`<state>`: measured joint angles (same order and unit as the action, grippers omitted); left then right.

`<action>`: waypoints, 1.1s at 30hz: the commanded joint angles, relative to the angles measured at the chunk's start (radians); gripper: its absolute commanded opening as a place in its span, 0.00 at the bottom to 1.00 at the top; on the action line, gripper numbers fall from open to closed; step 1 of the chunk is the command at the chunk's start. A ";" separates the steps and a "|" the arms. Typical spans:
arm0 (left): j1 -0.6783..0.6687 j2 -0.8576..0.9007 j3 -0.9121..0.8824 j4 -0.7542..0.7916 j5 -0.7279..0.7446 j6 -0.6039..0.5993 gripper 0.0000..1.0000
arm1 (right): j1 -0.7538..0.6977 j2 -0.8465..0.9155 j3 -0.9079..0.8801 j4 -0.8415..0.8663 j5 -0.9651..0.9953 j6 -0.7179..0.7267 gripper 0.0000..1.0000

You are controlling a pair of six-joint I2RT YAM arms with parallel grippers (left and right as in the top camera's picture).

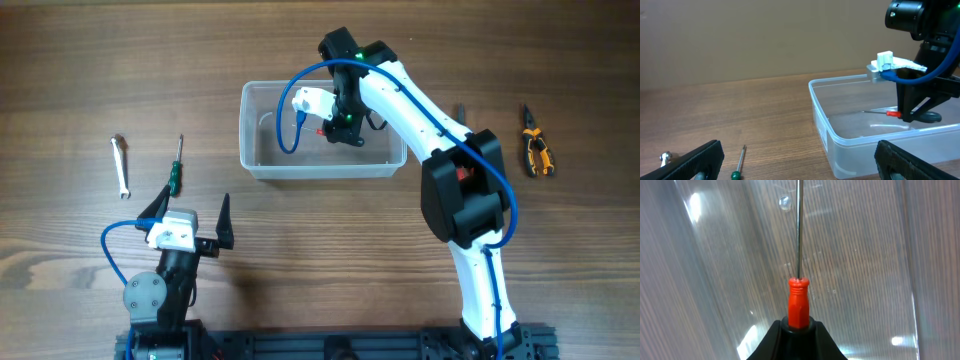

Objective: Pack container
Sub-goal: 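Lift the screwdriver and carry it left over the container, then open the right gripper to drop the screwdriver into the container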

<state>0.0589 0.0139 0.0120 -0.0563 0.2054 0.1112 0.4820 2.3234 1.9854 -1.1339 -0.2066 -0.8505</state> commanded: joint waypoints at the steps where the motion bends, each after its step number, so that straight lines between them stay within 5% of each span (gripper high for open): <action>1: -0.007 -0.006 -0.006 -0.001 -0.005 0.012 1.00 | 0.003 0.016 0.002 0.013 -0.034 0.017 0.26; 6: -0.007 -0.006 -0.006 -0.001 -0.005 0.012 1.00 | 0.002 0.016 0.002 0.016 -0.029 0.042 0.56; 11: -0.007 -0.006 -0.006 -0.001 -0.005 0.012 1.00 | 0.001 0.012 0.008 0.016 0.018 0.065 0.68; 17: -0.007 -0.006 -0.006 -0.001 -0.005 0.012 1.00 | -0.001 -0.062 0.125 0.002 0.179 0.124 1.00; 24: -0.006 -0.006 -0.006 -0.001 -0.005 0.012 1.00 | -0.051 -0.237 0.318 -0.050 0.310 0.177 1.00; 33: -0.007 -0.006 -0.006 -0.001 -0.005 0.012 1.00 | -0.290 -0.472 0.324 -0.218 0.354 0.355 1.00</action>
<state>0.0589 0.0139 0.0120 -0.0563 0.2054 0.1112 0.2848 1.8912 2.3043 -1.3033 0.1043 -0.6102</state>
